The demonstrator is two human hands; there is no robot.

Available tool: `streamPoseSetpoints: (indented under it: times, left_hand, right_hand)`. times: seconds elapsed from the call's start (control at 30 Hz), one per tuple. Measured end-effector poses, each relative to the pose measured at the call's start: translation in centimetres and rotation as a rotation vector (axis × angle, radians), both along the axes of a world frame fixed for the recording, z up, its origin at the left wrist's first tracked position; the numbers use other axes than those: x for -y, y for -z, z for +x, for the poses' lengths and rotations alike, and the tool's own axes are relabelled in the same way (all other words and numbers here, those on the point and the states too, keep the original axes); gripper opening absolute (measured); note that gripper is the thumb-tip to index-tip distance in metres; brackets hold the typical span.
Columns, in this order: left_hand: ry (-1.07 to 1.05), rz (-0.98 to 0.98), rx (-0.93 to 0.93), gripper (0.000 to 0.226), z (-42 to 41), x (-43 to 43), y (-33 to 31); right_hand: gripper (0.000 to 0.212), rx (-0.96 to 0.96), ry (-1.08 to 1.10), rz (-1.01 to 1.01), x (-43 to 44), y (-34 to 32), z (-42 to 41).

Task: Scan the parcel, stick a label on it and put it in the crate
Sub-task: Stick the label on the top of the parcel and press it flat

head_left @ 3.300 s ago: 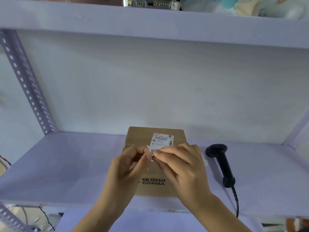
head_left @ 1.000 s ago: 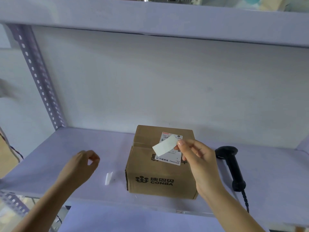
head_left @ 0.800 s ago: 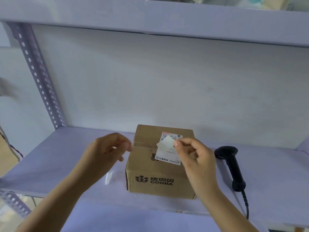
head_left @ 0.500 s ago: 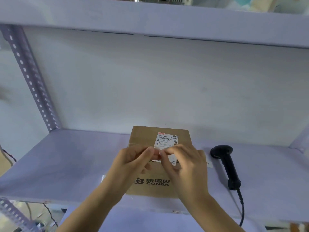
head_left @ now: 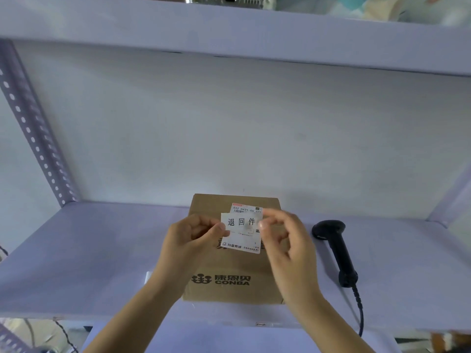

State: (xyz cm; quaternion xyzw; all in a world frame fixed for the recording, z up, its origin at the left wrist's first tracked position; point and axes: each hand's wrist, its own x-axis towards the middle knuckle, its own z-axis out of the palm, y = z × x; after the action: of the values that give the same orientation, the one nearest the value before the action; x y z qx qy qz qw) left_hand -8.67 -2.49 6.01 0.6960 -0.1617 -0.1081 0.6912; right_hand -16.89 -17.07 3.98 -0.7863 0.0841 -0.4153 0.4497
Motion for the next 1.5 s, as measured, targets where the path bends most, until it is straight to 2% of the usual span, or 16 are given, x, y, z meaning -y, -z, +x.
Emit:
streamPoseSetpoints:
  times: [0.03, 0.1, 0.2, 0.27, 0.4, 0.5, 0.7, 0.83, 1.0, 1.27, 1.4, 1.5]
  left_hand:
    - [0.009, -0.011, 0.003, 0.025, 0.2, -0.1, 0.0]
    - [0.032, -0.022, 0.007, 0.028, 0.5, -0.2, 0.1]
    - [0.068, -0.015, 0.003, 0.031, 0.9, -0.3, 0.3]
    - [0.081, 0.002, -0.003, 0.028, 1.3, -0.1, 0.4]
    - [0.001, 0.167, 0.109, 0.016, 4.8, 1.6, 0.0]
    - [-0.065, 0.397, 0.189, 0.014, 8.9, 4.1, -0.3]
    - [-0.022, 0.674, 0.122, 0.017, 14.2, 7.9, 0.4]
    - [-0.016, 0.712, 0.076, 0.026, 15.5, 8.8, 1.8]
    - [-0.012, 0.757, 0.097, 0.017, 16.0, 8.8, 2.3]
    - [-0.003, 0.787, 0.091, 0.021, 16.0, 8.8, 2.6]
    - [-0.025, 0.819, 0.089, 0.033, 15.8, 9.0, 2.6]
    - [-0.026, 0.831, 0.102, 0.02, 15.5, 9.0, 2.4]
  right_hand:
    - [0.013, -0.065, -0.013, 0.165, 0.4, -0.1, 0.2]
    - [0.016, -0.191, -0.064, 0.372, 1.2, 0.0, 0.6]
    - [0.013, -0.237, -0.097, 0.508, 1.8, -0.1, 1.1]
    - [0.016, -0.259, -0.101, 0.524, 2.1, -0.1, 1.5]
    - [0.019, -0.311, -0.093, 0.512, 3.1, -1.1, 4.0]
    - [0.024, -0.392, -0.009, 0.43, 4.9, -2.1, 7.6]
    - [0.023, -0.635, 0.1, 0.359, 8.0, -1.1, 13.3]
    - [0.038, -0.766, 0.175, 0.246, 8.5, 0.0, 14.8]
    - [0.03, -0.877, 0.232, 0.12, 8.3, 0.3, 15.2]
    - [0.029, -0.893, 0.323, -0.025, 7.8, 1.1, 15.5]
    - [0.027, -0.882, 0.329, -0.055, 7.8, 1.2, 15.4]
    - [0.027, -0.874, 0.347, -0.083, 7.7, 1.3, 15.3]
